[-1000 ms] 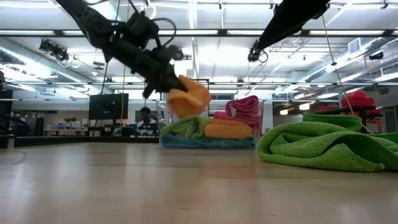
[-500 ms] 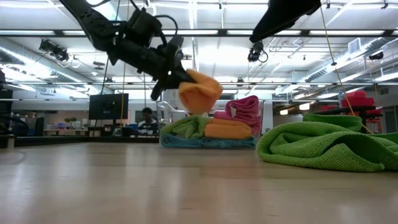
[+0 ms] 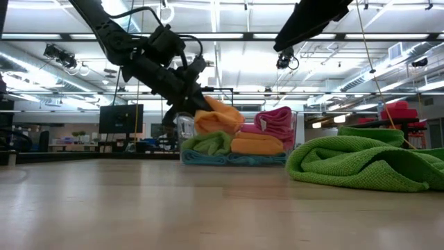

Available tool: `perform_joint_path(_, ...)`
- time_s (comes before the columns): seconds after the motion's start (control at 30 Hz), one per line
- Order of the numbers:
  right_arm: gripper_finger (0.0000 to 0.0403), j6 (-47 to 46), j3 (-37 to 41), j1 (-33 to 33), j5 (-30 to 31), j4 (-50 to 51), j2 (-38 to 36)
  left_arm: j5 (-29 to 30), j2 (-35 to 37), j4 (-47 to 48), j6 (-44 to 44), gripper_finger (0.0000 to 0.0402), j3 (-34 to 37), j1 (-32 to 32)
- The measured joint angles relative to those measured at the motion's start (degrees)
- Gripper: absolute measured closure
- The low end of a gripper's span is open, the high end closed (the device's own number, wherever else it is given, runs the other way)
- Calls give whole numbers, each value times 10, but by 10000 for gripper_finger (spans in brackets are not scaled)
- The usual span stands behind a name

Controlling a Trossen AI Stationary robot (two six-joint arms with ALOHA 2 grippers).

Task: Fold microfiber towels
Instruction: Put the folded yellow microfiber cloth into the transparent bin

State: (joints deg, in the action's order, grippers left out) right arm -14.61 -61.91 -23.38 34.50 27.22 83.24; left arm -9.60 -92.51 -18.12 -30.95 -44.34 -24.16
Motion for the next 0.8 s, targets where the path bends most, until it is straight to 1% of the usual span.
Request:
perform_joint_path(0.1,142,1,0,0,0,-3,0,21,0,9,16,349,-1,1)
perform_joint_path(0.17,142,2,0,0,-1,-4,0,25,0,12,20,338,-1,0)
perform_joint_path(0.37,142,0,0,0,-4,-7,0,30,1,15,37,286,-1,4)
perform_joint_path(0.57,142,7,0,0,-9,-21,0,34,12,23,85,232,0,13)
perform_joint_path(0.7,142,7,0,0,-9,-22,0,64,29,39,94,207,2,15)
perform_joint_path(0.8,142,7,0,0,-9,-22,0,73,34,52,92,197,1,15)
